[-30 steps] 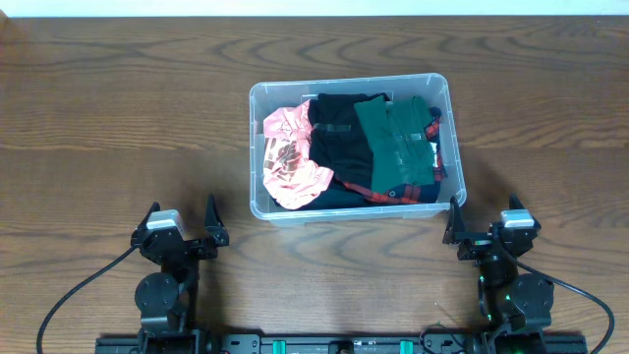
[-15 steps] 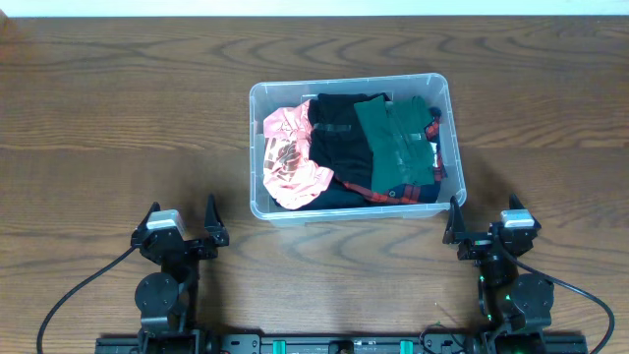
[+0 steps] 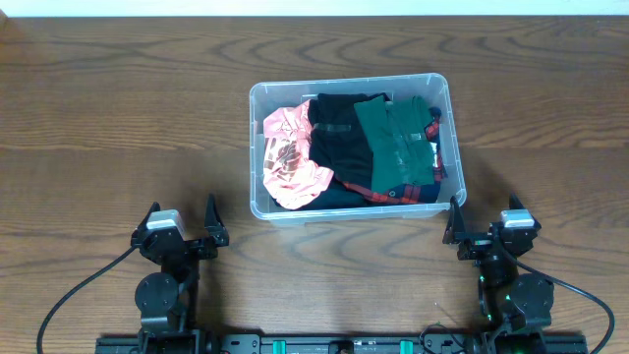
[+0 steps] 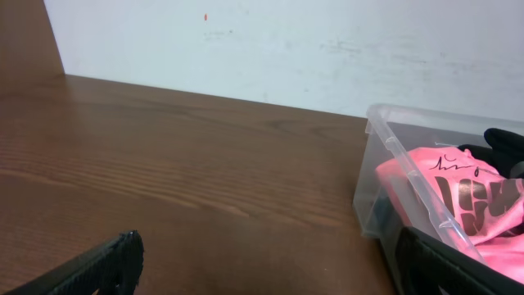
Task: Pack container
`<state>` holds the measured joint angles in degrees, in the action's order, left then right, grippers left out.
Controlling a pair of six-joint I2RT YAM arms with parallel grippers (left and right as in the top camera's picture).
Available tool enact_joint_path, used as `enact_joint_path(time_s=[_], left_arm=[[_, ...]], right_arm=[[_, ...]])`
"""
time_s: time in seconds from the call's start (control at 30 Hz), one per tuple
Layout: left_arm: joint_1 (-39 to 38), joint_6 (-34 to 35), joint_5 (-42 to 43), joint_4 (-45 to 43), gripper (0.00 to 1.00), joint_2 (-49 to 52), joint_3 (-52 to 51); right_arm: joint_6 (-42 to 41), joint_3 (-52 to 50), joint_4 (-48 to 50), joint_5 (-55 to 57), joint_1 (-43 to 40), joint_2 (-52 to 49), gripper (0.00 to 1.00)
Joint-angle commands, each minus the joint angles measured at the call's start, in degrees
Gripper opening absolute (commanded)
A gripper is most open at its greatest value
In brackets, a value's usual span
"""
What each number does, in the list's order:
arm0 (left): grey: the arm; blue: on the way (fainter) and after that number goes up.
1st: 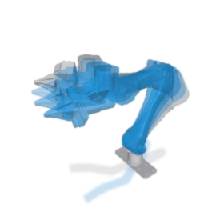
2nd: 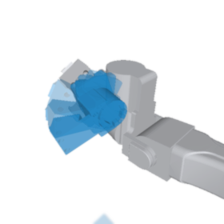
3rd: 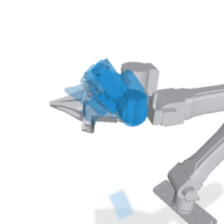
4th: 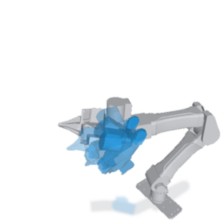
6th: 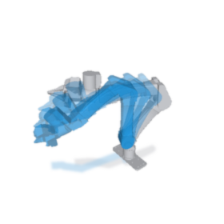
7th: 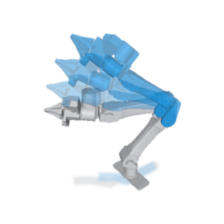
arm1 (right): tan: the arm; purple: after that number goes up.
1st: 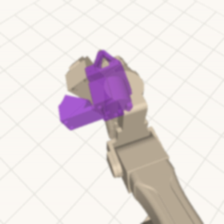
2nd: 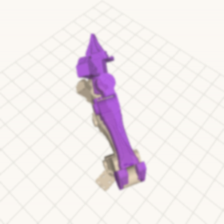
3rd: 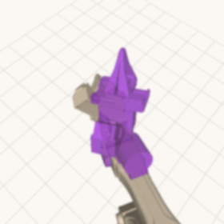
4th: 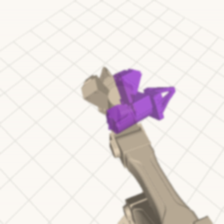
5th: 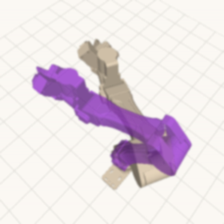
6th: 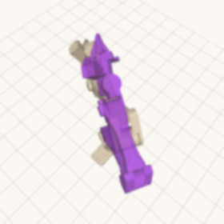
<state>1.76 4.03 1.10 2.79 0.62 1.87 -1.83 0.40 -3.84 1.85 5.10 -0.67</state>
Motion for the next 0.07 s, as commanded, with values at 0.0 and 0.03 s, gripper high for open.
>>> enact_joint_path(time_s=[0.0, 0.03], left_arm=[[-0.24, -0.37, -0.52, 1.2, 0.98, -0.39, -1.62], [-0.24, -0.37, -0.5, 1.2, 0.98, -0.39, -1.62]], right_arm=[[1.07, -0.09, -0.26, -0.2, 1.29, 0.31, 0.99], [1.05, -0.09, -0.26, -0.2, 1.29, 0.28, 0.99]])
